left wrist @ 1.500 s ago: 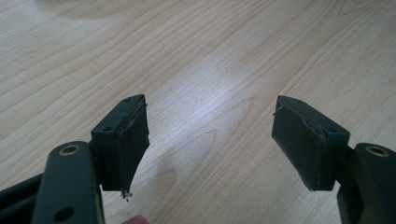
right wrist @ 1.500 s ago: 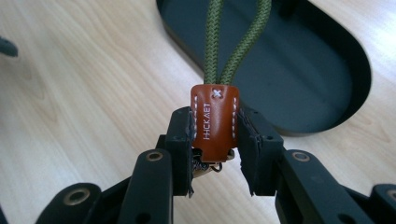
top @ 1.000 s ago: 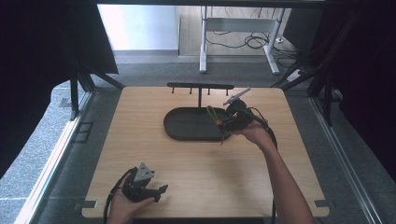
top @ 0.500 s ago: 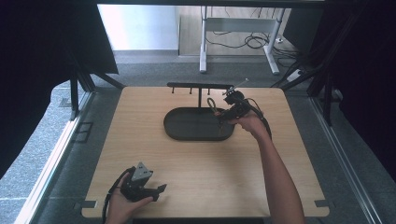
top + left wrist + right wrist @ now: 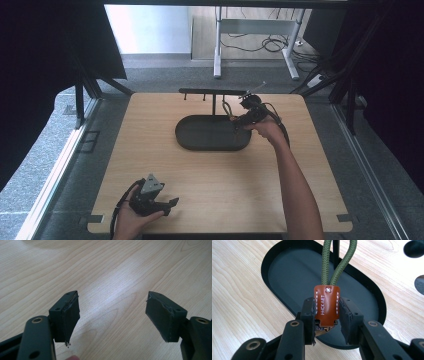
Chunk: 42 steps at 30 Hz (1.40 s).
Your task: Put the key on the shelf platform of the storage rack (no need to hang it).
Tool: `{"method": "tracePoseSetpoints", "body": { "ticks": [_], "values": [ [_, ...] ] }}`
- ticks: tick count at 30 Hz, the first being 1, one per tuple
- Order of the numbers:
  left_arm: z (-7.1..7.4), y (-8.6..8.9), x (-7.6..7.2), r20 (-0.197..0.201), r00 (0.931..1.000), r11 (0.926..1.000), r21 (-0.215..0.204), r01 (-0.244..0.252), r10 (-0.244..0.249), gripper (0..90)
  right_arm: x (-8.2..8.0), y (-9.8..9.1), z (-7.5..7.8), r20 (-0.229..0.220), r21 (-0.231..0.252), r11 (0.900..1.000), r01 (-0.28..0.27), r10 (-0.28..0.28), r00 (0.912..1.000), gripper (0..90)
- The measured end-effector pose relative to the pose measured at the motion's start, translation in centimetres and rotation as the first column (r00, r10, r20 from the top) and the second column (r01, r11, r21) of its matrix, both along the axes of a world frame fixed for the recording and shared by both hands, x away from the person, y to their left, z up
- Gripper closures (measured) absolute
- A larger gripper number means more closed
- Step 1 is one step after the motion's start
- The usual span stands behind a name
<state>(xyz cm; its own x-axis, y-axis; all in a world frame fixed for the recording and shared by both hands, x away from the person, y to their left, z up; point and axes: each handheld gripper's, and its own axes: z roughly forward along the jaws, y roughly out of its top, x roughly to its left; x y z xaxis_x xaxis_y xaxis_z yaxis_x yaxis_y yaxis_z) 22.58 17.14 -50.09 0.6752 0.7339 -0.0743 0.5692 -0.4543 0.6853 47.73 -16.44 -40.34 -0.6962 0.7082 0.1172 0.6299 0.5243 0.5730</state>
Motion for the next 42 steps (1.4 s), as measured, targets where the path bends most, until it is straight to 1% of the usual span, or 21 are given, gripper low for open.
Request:
{"method": "tracePoseSetpoints", "body": {
  "ticks": [5,8,9,11,12,13,16,20,28,32,37,42],
  "values": [
    [-0.1,-0.1,0.0,0.0,1.0,0.9999,0.008,-0.008,0.008,27.8,0.3,0.1,-0.1,-0.002,-0.005,1.0,0.004,-0.004,1.0,67.5],
    [-0.2,-0.2,0.0,-0.001,1.0,0.9999,0.011,-0.004,0.004,27.9,0.7,0.3,-0.5,-0.003,-0.01,0.9999,0.011,-0.011,0.9999,67.5],
    [-0.2,-0.1,0.0,-0.002,1.0,0.9999,0.011,-0.004,0.004,27.8,0.8,0.3,-0.6,-0.001,-0.018,0.9998,0.009,-0.009,1.0,67.5],
    [-0.2,-0.1,0.0,-0.002,1.0,0.9999,0.011,-0.005,0.005,27.8,0.9,0.4,-0.7,-0.004,-0.016,0.9998,0.015,-0.015,0.9999,67.5],
    [-0.1,0.0,0.0,-0.003,1.0,1.0,-0.001,0.0,0.0,27.8,1.1,0.4,-1.0,-0.004,-0.018,0.9997,0.017,-0.017,0.9999,67.5],
    [0.0,0.0,0.0,-0.002,1.0,1.0,-0.003,-0.001,0.001,27.8,1.1,0.5,-1.0,-0.006,-0.016,0.9997,0.019,-0.019,0.9998,67.5],
    [0.0,0.1,0.0,-0.001,1.0,1.0,0.001,-0.002,0.002,27.8,1.3,0.5,-1.2,-0.002,-0.019,0.9996,0.018,-0.019,0.9998,67.5],
    [-0.2,0.1,0.1,-0.004,1.0,0.9999,0.011,-0.006,0.006,27.8,1.2,0.7,-1.8,0.001,-0.02,0.9995,0.023,-0.023,0.9997,67.5],
    [-0.3,0.0,0.1,-0.008,1.0,0.9999,0.011,-0.005,0.005,27.8,1.1,0.5,-2.6,0.015,-0.018,0.9997,0.018,-0.018,0.9997,67.5],
    [-0.3,0.0,0.1,-0.009,1.0,0.9999,0.01,-0.005,0.005,27.8,1.0,0.5,-3.1,0.01,-0.016,0.9997,0.018,-0.018,0.9998,67.4],
    [-0.3,-0.1,0.1,-0.009,1.0,0.9999,0.014,-0.001,0.001,27.8,0.9,0.8,-3.2,0.036,-0.016,0.9999,0.005,-0.004,0.9993,67.3],
    [-0.3,0.0,0.1,-0.009,1.0,0.9999,0.01,-0.003,0.003,27.8,0.8,1.1,-3.4,0.049,-0.025,0.9997,-0.004,0.005,0.9988,67.1]
  ]
}}
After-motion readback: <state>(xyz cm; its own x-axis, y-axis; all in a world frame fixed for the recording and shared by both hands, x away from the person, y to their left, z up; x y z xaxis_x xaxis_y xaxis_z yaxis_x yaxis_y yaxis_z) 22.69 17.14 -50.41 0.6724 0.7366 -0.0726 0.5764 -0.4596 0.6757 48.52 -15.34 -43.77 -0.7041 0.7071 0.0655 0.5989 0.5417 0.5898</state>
